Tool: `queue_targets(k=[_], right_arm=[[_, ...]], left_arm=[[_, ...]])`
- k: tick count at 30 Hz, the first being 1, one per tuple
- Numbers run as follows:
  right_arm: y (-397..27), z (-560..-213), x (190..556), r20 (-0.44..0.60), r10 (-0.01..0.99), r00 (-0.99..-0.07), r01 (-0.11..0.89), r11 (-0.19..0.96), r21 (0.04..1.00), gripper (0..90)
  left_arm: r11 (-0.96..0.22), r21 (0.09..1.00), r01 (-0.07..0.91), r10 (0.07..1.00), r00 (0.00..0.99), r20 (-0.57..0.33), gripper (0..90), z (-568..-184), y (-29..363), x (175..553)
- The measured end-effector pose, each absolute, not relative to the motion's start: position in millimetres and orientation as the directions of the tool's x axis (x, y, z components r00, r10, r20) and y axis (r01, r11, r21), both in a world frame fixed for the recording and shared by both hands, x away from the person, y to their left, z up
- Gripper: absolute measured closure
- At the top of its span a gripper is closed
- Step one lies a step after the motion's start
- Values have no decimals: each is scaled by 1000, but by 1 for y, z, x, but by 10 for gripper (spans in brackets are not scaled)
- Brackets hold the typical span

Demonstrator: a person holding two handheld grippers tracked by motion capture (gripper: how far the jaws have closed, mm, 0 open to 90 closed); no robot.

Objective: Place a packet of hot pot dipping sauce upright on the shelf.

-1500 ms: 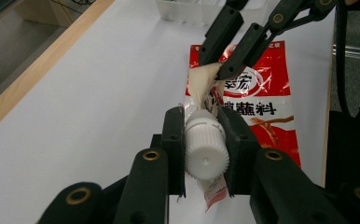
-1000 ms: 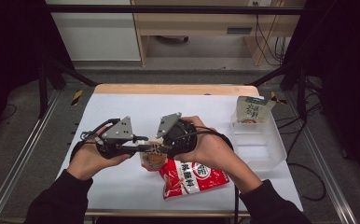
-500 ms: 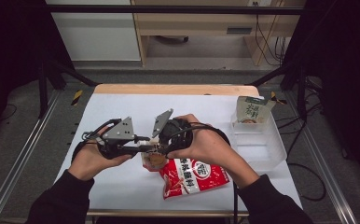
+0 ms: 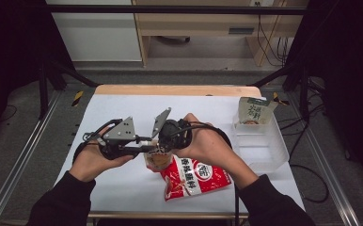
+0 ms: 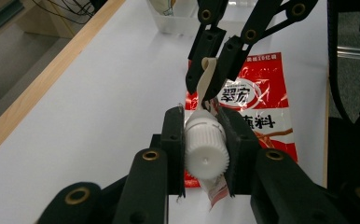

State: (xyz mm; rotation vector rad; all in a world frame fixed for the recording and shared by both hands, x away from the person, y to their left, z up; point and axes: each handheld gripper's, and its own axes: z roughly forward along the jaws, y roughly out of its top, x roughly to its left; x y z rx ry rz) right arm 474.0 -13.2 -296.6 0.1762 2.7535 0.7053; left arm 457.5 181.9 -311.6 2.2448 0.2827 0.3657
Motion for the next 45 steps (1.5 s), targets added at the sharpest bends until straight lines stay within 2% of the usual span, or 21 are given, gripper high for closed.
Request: queue_targets(k=[2, 3, 4, 9, 13, 26, 33, 39, 45], right_arm=[[-13, -292, 475, -251, 198, -948, 54, 873, 484, 865], [-13, -290, 475, -240, 214, -947, 72, 869, 490, 866], [-14, -288, 476, -250, 209, -946, 67, 875, 480, 867], [-22, -279, 483, -262, 238, -935, 93, 879, 468, 868], [-34, -274, 491, -265, 270, -926, 119, 873, 473, 868], [-76, -279, 517, -252, 367, -896, 218, 855, 471, 870], [-93, -282, 522, -241, 409, -880, 261, 841, 474, 870], [-108, -276, 520, -246, 423, -872, 264, 830, 491, 869], [-122, -267, 517, -276, 424, -863, 243, 825, 510, 870]], left_arm=[[-614, 784, 89, 339, 927, 161, 725, -310, 183, 458], [-595, 798, 96, 353, 923, 152, 686, -309, 184, 457], [-573, 814, 99, 369, 918, 148, 596, -309, 184, 458], [-556, 825, 103, 394, 906, 153, 380, -311, 189, 457], [-552, 823, 136, 427, 894, 138, 298, -322, 194, 458], [-573, 784, 239, 523, 843, 125, 206, -380, 214, 454], [-549, 790, 273, 573, 811, 118, 118, -400, 226, 452], [-521, 797, 307, 627, 771, 113, 69, -411, 244, 453], [-473, 817, 330, 691, 715, 111, 67, -420, 262, 449]])
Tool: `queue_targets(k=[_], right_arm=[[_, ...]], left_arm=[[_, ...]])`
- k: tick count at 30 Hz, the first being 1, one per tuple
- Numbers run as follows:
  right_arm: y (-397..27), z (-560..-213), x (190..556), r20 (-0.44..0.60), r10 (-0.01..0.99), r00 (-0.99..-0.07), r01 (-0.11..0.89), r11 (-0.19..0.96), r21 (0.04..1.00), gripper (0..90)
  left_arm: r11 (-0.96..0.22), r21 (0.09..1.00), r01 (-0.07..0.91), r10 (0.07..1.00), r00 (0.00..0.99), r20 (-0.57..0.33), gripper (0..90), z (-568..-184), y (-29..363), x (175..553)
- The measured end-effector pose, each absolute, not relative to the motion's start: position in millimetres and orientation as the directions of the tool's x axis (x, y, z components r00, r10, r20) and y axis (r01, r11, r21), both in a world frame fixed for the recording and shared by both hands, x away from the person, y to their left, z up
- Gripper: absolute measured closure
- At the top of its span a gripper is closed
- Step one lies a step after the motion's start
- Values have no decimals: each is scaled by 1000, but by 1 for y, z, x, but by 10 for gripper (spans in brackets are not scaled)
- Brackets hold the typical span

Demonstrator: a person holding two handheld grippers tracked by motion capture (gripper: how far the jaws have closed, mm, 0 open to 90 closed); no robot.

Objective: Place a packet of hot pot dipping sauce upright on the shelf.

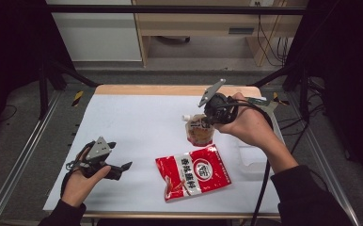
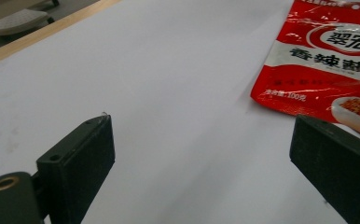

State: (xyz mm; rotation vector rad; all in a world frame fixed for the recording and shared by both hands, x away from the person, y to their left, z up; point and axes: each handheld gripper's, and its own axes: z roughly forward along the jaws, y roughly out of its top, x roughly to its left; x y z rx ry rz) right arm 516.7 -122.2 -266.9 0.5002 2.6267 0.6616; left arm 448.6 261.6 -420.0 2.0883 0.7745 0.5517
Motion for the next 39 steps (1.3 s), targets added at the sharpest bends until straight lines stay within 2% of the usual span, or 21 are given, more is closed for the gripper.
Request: queue_targets(k=[17, 22, 39], right_arm=[[-158, -230, 508, -319, 462, -827, 229, 797, 559, 870], [-173, -224, 506, -353, 457, -816, 216, 808, 548, 870], [-256, -257, 531, -366, 541, -757, 312, 791, 526, 872]], left_arm=[[-429, 816, 387, 749, 657, 83, 67, -441, 277, 443], [-410, 825, 389, 765, 639, 80, 67, -441, 276, 444], [-417, 814, 405, 770, 633, 80, 67, -445, 281, 447]])
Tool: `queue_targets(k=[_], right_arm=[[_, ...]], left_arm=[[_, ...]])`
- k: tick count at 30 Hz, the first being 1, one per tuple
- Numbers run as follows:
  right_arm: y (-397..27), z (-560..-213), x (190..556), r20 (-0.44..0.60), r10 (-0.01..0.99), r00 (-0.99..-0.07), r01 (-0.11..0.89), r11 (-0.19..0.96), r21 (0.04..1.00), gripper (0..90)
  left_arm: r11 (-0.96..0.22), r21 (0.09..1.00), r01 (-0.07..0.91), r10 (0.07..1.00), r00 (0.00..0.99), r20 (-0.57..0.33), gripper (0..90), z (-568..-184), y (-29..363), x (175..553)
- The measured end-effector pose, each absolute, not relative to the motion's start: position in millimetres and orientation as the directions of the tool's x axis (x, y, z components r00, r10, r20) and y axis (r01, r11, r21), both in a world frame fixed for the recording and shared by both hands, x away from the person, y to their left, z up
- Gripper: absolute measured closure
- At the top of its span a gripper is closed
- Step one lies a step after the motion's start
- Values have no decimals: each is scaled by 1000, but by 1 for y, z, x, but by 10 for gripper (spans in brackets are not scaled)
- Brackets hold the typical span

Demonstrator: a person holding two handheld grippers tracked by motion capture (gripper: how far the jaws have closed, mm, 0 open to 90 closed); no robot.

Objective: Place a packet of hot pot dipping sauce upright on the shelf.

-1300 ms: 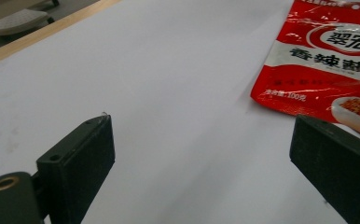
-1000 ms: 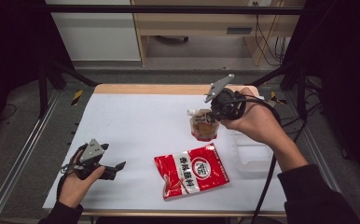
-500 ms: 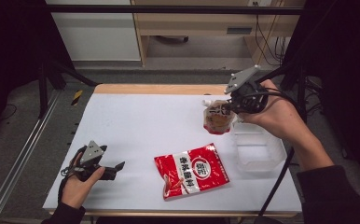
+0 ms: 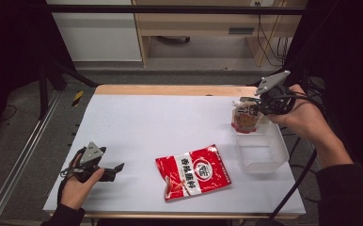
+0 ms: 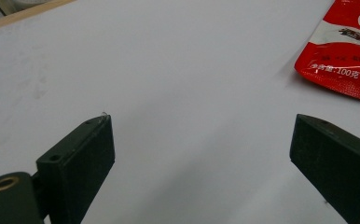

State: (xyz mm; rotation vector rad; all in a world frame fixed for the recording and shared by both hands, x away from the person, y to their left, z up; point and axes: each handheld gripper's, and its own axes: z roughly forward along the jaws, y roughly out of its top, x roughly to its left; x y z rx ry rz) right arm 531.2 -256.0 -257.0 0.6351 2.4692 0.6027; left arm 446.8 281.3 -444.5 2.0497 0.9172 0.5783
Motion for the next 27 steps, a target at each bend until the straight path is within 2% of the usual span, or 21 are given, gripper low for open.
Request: queue_targets(k=[15, 27], right_arm=[[-289, -282, 554, -345, 559, -754, 327, 775, 541, 871], [-295, -301, 557, -312, 572, -758, 352, 763, 542, 869]], left_arm=[[-442, 799, 408, 760, 644, 92, 67, -446, 275, 446], [-452, 794, 407, 754, 650, 96, 68, -447, 275, 447]])
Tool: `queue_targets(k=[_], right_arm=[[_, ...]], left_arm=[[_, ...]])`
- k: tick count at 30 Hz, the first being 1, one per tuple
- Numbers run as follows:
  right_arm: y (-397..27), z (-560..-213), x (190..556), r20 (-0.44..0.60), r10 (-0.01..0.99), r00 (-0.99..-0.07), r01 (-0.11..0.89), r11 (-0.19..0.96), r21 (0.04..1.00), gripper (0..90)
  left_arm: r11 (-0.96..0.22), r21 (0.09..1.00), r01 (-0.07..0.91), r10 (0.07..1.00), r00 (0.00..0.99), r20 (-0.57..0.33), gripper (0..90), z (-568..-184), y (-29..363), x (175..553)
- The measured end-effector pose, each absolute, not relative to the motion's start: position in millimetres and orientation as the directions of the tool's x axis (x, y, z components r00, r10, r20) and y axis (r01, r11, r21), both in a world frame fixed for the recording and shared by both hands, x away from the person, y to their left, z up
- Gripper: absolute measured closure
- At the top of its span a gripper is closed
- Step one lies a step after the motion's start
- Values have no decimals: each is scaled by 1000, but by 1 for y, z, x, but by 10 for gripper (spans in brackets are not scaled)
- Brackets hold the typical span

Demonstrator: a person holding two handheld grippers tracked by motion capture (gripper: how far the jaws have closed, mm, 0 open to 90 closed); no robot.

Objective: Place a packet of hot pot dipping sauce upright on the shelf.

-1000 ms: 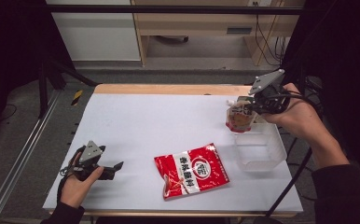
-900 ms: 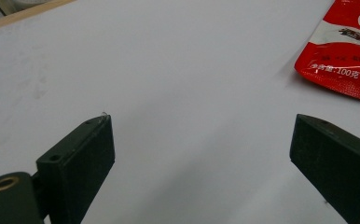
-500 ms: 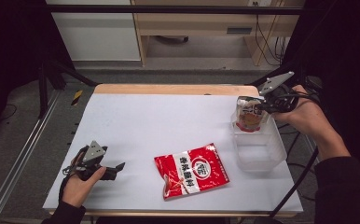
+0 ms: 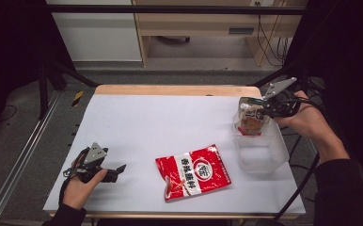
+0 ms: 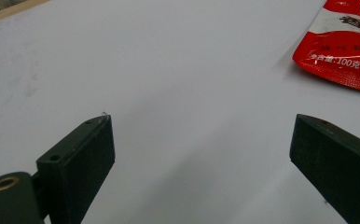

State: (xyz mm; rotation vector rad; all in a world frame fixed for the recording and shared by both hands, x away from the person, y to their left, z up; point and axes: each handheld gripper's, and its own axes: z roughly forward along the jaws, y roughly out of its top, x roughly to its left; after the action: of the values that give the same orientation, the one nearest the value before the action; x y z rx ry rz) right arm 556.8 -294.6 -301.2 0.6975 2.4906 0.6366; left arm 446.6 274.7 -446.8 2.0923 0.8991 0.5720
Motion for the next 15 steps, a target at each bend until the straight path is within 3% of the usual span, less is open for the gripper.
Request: queue_targets(k=[15], right_arm=[[-293, -327, 559, -274, 591, -758, 378, 742, 554, 868]], left_arm=[[-456, 794, 403, 750, 654, 99, 68, -446, 273, 445]])
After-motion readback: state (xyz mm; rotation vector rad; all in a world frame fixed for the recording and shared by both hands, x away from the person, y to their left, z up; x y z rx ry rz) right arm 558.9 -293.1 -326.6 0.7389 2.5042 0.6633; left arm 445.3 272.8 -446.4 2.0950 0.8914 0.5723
